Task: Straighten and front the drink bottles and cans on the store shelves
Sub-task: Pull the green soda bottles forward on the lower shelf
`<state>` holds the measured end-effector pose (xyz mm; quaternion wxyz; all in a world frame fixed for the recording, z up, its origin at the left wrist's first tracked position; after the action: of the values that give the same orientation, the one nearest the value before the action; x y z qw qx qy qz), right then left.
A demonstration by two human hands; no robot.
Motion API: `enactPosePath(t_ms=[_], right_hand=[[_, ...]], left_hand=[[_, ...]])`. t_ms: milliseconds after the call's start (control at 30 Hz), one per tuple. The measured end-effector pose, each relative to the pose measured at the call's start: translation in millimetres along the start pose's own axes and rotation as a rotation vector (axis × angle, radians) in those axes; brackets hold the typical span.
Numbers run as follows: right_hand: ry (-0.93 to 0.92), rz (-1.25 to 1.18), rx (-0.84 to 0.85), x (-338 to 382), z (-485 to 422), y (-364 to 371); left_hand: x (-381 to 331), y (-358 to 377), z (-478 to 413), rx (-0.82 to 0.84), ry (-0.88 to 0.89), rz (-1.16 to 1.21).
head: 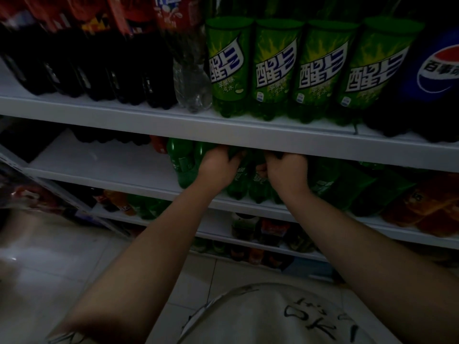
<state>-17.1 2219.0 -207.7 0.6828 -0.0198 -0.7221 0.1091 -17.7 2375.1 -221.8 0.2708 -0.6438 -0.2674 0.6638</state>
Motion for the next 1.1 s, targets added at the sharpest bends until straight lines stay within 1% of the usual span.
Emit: enactPosePath(t_ms=[67, 167, 267, 333, 367, 467, 500, 600, 667, 767, 800, 867, 967, 1100], right_hand=[[-0.073, 0.065, 0.008, 0, 7, 1], [-0.187, 0.182, 0.021, -8, 25, 4], [-0.334, 0.353, 0.026, -16, 45, 9], [-0.409, 0.453, 0.036, -15, 52, 17], [-0.437, 0.483, 0.074, -13, 53, 23], [-0.434, 0.506, 0.263, -1, 47, 47], [-0.430, 0.510, 0.299, 4, 42, 56], [-0.378, 0.510, 0.351, 18, 23, 85], [-0.267, 0.477, 0.344, 24, 8, 104], [0.004, 0.411, 0.359, 23, -13, 125], [0.081, 0.389, 0.374, 22, -18, 129], [0.182, 0.340, 0.392, 20, -24, 134], [0.247, 0.305, 0.372, 18, -29, 137], [0.225, 0.257, 0.268, 16, -30, 138]], left_hand=[[3, -1, 6, -0.069, 0.023, 0.067], [17, -4, 30, -0.295, 0.028, 0.179], [47, -7, 60, -0.514, -0.058, 0.246], [69, -8, 75, -0.579, -0.147, 0.326], [79, -9, 79, -0.585, -0.200, 0.352], [105, -11, 80, -0.557, -0.344, 0.338], [111, -12, 78, -0.543, -0.366, 0.315], [123, -11, 64, -0.469, -0.341, 0.235], [127, -10, 51, -0.395, -0.319, 0.243], [134, -13, 31, -0.333, -0.268, 0.410], [137, -15, 27, -0.319, -0.259, 0.432], [146, -20, 21, -0.278, -0.251, 0.386], [160, -28, 16, -0.165, -0.185, 0.305], [175, -42, 10, 0.093, -0.111, 0.273]])
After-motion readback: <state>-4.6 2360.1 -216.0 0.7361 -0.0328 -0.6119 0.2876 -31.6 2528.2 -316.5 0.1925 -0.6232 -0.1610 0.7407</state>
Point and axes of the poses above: each hand's wrist, its own z-axis away from the middle knuckle, its own y-axis out of the palm, x = y × z, the point moved 3 cm from there along -z, towards the middle knuckle, and after that the axes turned 13 degrees about x, right-handed, at the moved point
